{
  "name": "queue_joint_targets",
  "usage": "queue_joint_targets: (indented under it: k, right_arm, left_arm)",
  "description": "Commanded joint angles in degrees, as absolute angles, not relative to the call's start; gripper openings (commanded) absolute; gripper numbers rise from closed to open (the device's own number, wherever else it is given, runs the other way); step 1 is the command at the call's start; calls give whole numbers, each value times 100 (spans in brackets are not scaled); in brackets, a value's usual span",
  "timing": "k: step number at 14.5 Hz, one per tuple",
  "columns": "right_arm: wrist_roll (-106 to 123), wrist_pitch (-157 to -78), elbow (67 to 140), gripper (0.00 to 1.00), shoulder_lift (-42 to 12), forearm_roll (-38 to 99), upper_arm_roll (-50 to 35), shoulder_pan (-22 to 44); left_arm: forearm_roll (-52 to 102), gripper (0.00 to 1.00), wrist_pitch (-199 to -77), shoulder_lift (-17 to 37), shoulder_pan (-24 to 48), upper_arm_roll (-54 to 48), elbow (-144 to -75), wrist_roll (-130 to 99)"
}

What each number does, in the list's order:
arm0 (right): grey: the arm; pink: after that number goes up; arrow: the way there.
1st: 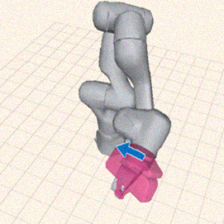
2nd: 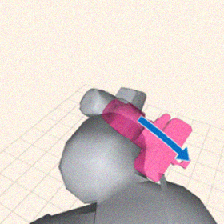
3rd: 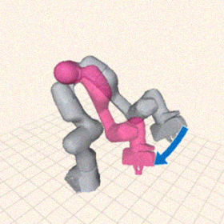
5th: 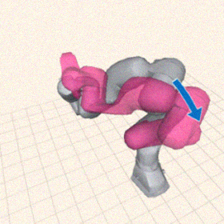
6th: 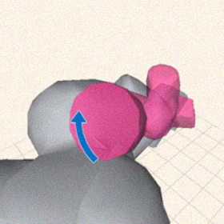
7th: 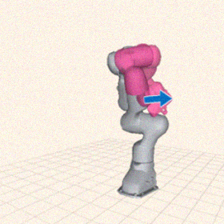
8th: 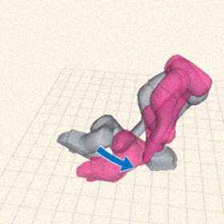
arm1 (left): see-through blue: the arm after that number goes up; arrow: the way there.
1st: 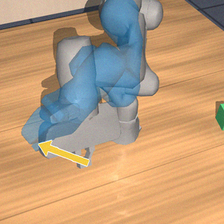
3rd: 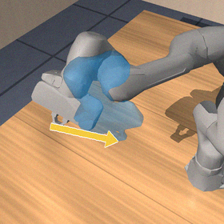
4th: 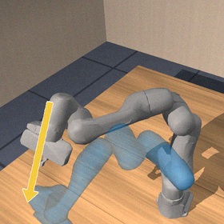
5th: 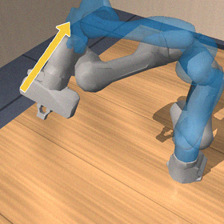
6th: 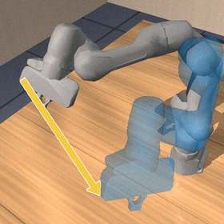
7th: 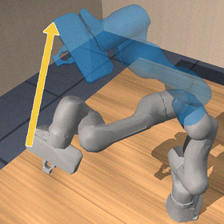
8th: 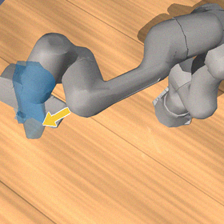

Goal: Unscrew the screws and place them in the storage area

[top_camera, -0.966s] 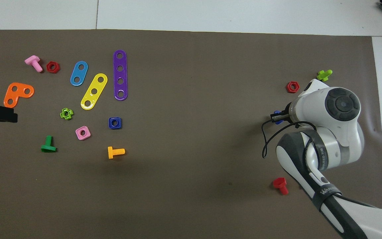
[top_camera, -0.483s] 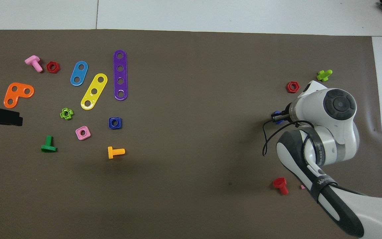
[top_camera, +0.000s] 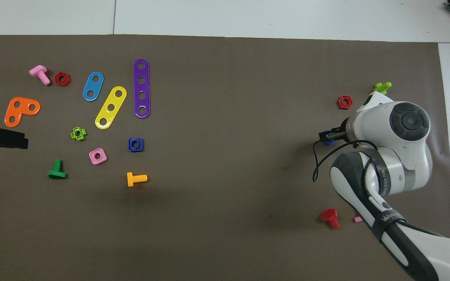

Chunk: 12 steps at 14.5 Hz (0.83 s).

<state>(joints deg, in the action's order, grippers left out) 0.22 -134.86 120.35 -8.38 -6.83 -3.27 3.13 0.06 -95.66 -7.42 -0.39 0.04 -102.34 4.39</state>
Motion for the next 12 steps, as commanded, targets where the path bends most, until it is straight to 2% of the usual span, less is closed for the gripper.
queue_joint_targets:
  k: [1,4,12]
  right_arm:
    - [36,-12764,11726,100,-414,-545,-378,193]
    - [-386,-12026,11217,100,-159,-545,-325,185]
    - [-887,-9899,9186,100,-220,-519,-343,132]
  left_arm:
    - [79,100,-9589,-835,-9,18,-10310,527]
    - [88,100,-9580,-844,-17,18,-10310,527]
    - [79,100,-9580,-844,-18,26,-10310,510]
